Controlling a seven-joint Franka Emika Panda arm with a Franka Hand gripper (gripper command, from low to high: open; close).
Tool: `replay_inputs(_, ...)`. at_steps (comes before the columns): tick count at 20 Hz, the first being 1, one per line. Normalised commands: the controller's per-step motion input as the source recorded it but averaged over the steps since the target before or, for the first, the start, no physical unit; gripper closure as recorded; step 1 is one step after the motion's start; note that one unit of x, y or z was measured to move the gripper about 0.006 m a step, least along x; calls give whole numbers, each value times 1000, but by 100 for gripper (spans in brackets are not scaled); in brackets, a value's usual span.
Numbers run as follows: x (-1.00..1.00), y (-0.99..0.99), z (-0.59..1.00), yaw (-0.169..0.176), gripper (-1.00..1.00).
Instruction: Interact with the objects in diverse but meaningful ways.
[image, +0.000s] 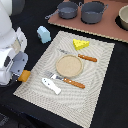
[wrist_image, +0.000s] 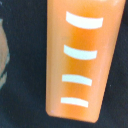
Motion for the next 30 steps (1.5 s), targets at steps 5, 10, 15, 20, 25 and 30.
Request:
replay_inputs(5, 30, -16, -217, 0, -100)
replay_inputs(10, 0, -61, -213, 0, 100)
replay_inputs(15, 0, -78, -216, 0, 100)
replay_inputs(20, 0, -91, -213, 0, 100)
replay_inputs(25, -14, -95, -106, 0, 100)
replay_inputs(30, -210, 53, 832, -18, 100)
